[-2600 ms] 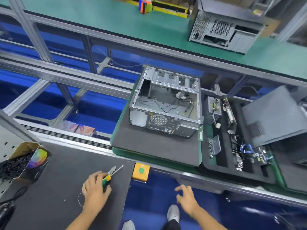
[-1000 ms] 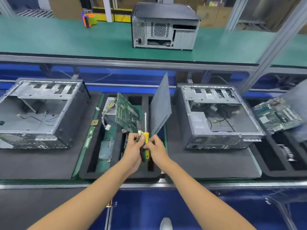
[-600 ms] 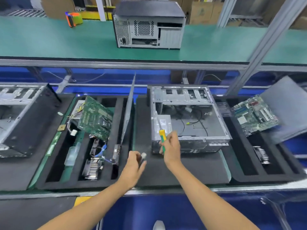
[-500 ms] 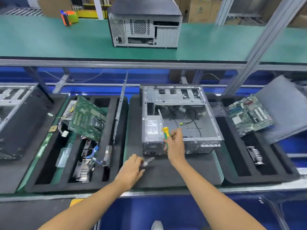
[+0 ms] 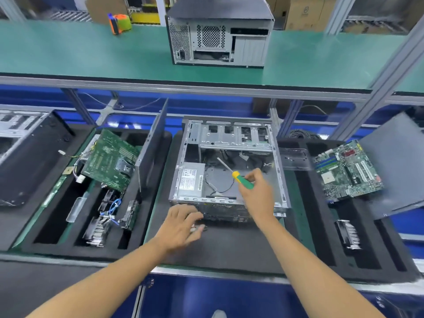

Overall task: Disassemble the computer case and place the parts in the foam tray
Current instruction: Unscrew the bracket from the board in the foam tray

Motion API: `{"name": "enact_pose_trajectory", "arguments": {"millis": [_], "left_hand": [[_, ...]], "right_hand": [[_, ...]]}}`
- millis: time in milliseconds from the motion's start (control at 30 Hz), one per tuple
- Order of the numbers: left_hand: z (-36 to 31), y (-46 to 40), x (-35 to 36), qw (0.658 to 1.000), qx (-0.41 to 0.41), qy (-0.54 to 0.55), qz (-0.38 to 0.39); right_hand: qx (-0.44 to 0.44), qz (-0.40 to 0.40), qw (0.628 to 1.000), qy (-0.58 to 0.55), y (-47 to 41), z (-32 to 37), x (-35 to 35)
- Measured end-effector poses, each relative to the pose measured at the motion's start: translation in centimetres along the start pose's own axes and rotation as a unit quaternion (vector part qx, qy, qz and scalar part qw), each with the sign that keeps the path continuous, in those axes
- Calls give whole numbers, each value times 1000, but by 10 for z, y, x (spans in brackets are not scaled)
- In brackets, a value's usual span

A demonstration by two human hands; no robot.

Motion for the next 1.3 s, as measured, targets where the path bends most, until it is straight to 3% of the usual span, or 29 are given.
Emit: {"name": "enact_pose_trajectory", "arguments": {"millis": [100,233,400,533,600,733,867,1167,1300], "left_hand": [[20,-50,-23,995,-95,10,-33],[65,-108,-26,974,-222,22,49],[116,-127,-2,968,-168,13,188],[144,-100,10,949,-169,-45,262],[152,-91,11,949,-179,-41,255],[170,-85,3,951,-191,-47,240],[191,-74,-2,943,-219,-62,244],[237,-53,-17,941,-223,-63,248],[251,-45,-26,945,-218,-45,241]], "right_hand": [[-7,4,999,35,-8,1,6],[8,-31,995,98,-10,2,18],[52,-70,993,76,-8,12,43],[89,-73,991,-70,-13,19,59],[91,-85,983,-131,-19,26,65],[55,-87,987,-119,-33,44,74],[41,-146,987,43,-58,65,69],[38,-67,996,41,-71,65,112],[21,-72,996,56,-70,66,127]]}}
Point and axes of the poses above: each hand's wrist, its own y-axis away from the middle knuckle, its own x-axis out of the palm, z = x × y, the point moved 2 cm from there along -y, towards the middle knuckle, and after that the axes turned 3 degrees about -y, right-handed, at the moved point
